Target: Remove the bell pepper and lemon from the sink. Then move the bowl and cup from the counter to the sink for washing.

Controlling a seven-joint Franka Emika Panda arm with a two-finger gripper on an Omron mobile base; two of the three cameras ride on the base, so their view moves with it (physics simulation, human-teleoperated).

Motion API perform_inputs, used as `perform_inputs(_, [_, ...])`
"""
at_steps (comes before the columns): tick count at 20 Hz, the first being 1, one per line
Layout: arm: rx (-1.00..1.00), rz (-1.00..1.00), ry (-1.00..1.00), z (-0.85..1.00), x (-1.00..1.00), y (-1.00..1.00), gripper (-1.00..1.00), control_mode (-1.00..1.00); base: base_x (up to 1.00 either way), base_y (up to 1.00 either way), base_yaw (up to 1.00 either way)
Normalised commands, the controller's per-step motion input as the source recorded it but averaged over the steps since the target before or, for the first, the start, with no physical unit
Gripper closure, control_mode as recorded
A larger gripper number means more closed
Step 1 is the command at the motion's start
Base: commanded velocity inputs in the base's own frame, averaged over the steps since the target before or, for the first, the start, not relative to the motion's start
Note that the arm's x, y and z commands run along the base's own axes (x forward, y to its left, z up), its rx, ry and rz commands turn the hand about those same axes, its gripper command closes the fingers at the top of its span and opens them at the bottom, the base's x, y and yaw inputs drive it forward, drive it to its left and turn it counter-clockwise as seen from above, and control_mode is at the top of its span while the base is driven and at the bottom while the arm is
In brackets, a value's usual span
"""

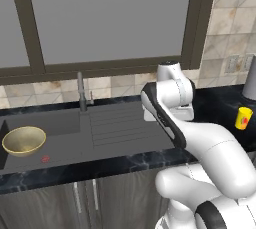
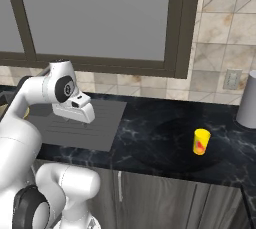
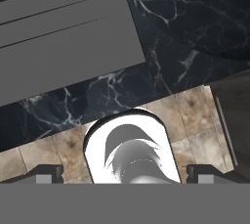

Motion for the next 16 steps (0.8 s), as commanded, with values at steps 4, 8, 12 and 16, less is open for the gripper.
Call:
perform_inputs(4, [0.00, 0.00, 0.00, 0.00, 0.00, 0.00, -1.00, -1.00, 0.00, 0.00, 0.00])
perform_inputs(8, [0.00, 0.00, 0.00, 0.00, 0.00, 0.00, -1.00, -1.00, 0.00, 0.00, 0.00])
perform_inputs(12, [0.00, 0.00, 0.00, 0.00, 0.00, 0.00, -1.00, -1.00, 0.00, 0.00, 0.00])
perform_inputs(16, [0.00, 0.00, 0.00, 0.00, 0.00, -0.01, -1.00, -1.00, 0.00, 0.00, 0.00])
